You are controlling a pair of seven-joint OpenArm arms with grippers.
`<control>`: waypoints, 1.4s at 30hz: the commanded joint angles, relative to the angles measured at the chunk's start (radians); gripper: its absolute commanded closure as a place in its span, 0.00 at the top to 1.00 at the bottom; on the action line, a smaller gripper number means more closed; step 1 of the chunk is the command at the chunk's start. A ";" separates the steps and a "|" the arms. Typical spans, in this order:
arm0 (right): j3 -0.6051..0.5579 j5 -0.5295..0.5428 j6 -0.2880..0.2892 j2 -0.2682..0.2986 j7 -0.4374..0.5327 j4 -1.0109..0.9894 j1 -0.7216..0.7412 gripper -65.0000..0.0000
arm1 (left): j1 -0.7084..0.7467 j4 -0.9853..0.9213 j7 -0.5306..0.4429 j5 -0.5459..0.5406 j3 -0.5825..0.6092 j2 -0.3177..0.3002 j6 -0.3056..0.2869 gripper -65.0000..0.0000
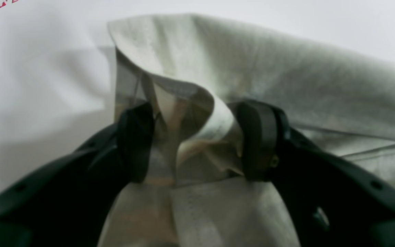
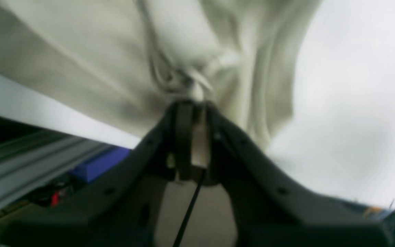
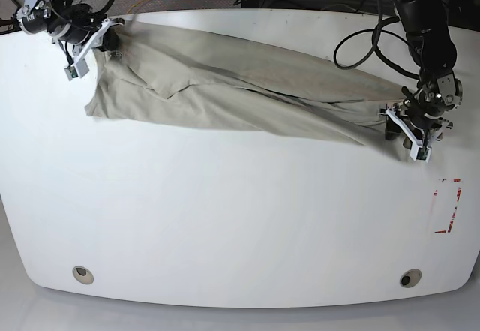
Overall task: Fold the T-shirt properly
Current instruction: 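Pull the folded shirt with both grippers to straighten the strip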
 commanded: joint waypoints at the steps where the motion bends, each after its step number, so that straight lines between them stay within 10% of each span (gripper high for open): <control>1: 0.037 0.006 0.001 0.031 0.003 -0.013 -0.005 0.10 | -0.005 0.009 0.031 0.033 -0.007 -0.013 0.007 0.57; 11: 0.195 0.164 0.001 0.023 0.003 0.064 -0.022 0.66 | -0.005 0.022 0.034 0.033 -0.007 -0.013 0.005 0.57; 19: 0.016 0.288 0.001 -0.055 0.003 0.047 0.048 0.53 | 0.021 0.045 0.036 0.033 -0.006 -0.013 0.005 0.57; 32: -0.089 -0.223 0.001 -0.074 0.108 -0.232 0.271 0.33 | 0.085 0.045 0.036 0.028 -0.050 -0.013 0.004 0.57; 42: -0.193 -0.284 0.001 0.005 0.189 -0.380 0.383 0.33 | 0.082 0.061 0.161 0.027 -0.245 -0.012 -0.215 0.57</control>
